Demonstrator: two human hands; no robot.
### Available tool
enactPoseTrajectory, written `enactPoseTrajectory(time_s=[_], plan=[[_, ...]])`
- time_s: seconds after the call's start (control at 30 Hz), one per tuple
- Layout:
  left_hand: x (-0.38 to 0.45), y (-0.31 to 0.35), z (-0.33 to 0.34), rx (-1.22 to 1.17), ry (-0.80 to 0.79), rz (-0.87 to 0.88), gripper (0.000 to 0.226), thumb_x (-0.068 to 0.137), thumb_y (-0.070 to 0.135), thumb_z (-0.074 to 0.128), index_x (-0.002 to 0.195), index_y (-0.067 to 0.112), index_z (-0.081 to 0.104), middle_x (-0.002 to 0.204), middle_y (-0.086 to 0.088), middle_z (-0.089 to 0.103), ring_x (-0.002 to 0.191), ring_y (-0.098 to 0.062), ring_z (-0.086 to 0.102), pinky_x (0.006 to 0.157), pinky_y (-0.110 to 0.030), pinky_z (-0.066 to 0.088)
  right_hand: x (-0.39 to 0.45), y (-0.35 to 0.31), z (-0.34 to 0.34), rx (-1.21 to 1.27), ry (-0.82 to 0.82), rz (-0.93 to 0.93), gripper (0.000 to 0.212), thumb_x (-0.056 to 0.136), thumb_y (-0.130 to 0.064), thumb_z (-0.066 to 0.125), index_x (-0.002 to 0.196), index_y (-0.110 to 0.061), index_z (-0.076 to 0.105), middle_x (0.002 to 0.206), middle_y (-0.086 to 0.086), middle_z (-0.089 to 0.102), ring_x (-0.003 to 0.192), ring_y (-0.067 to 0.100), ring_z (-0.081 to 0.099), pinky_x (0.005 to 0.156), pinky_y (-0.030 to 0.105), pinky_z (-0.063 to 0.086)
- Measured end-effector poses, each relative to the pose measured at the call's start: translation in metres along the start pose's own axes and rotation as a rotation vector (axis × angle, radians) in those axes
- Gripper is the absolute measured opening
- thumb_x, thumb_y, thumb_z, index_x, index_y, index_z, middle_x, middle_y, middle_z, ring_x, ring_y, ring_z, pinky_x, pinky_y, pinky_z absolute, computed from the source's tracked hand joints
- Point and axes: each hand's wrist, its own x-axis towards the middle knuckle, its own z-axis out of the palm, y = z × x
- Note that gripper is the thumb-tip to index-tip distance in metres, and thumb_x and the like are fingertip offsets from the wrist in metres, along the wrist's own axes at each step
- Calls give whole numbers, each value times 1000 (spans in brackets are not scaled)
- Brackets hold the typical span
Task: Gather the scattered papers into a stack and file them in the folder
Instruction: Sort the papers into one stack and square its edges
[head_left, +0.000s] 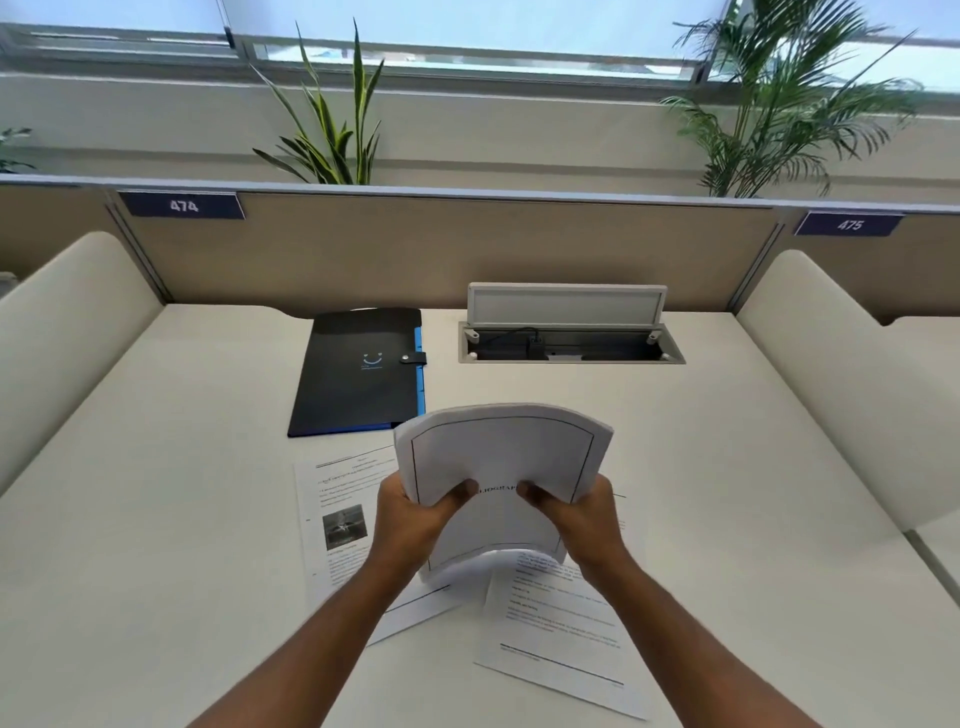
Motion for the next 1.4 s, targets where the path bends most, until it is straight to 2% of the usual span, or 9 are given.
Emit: enactPoseTrajectory(time_s=[0.2, 0.4, 0.57, 0.7, 0.8, 0.9, 1.0, 1.23, 1.4], plan=[[-1, -9, 10, 28, 13, -89, 50, 57, 47, 83, 99, 41, 57, 98, 11, 68, 93, -19, 67, 61, -20, 59, -2, 21, 4, -41, -3, 128, 33, 80, -19, 88, 107, -27, 71, 103, 3, 78, 101, 28, 73, 83, 43, 65], [5, -8, 16, 54, -4, -18, 47, 63, 49, 81, 103, 39, 59, 99, 8, 70, 88, -20, 70, 65, -26, 60, 2, 26, 0, -31, 79, 160, 28, 84, -29, 84, 106, -33, 68, 99, -4, 78, 92, 18, 74, 80, 40, 65], [2, -11, 22, 98, 81, -81, 40, 65, 53, 77, 97, 37, 58, 97, 7, 68, 90, -23, 69, 63, -26, 60, 1, 32, 3, -105, 42, 234, 16, 90, -26, 78, 100, -31, 66, 106, 2, 75, 100, 29, 72, 88, 49, 63], [0, -16, 12, 171, 228, -33, 77, 69, 49, 82, 131, 39, 39, 130, 7, 54, 111, -14, 58, 83, -31, 58, 7, 19, -2, 133, 98, 258, 29, 81, -21, 85, 106, -20, 72, 102, 2, 80, 99, 28, 74, 89, 47, 62], [-8, -24, 5, -77, 341, -257, 95, 64, 41, 87, 140, 39, 29, 145, 1, 45, 129, -20, 45, 103, -41, 43, 9, 11, 1, 441, 175, 310, 53, 72, -16, 86, 121, -15, 66, 116, 6, 78, 109, 29, 71, 99, 47, 56], [-13, -33, 11, -436, 144, -415, 66, 70, 36, 79, 129, 28, 49, 129, -1, 64, 126, -27, 55, 104, -42, 45, 7, 8, 7, 654, 112, 334, 64, 75, -10, 81, 135, -16, 60, 127, 6, 74, 117, 28, 69, 101, 48, 54], [-9, -27, 20, -470, 53, -404, 47, 80, 26, 73, 123, 28, 55, 117, -1, 71, 111, -27, 64, 91, -43, 56, 3, 12, 9, 592, 54, 317, 63, 75, -11, 82, 134, -19, 59, 124, 4, 75, 112, 26, 72, 88, 40, 61], [8, -25, -23, -98, 140, -264, 23, 91, 22, 67, 111, 29, 58, 106, 9, 69, 99, -15, 64, 80, -32, 53, 28, 8, -53, 551, 62, 235, 51, 71, -8, 86, 120, -12, 73, 116, 15, 77, 103, 30, 75, 75, 35, 62], [7, -22, -29, 66, 190, -176, 30, 95, 23, 62, 124, 19, 54, 114, -4, 66, 100, -25, 63, 79, -33, 51, 43, -8, -75, 91, -145, 161, 40, 72, -8, 88, 111, -8, 76, 105, 14, 80, 96, 35, 76, 73, 33, 62]])
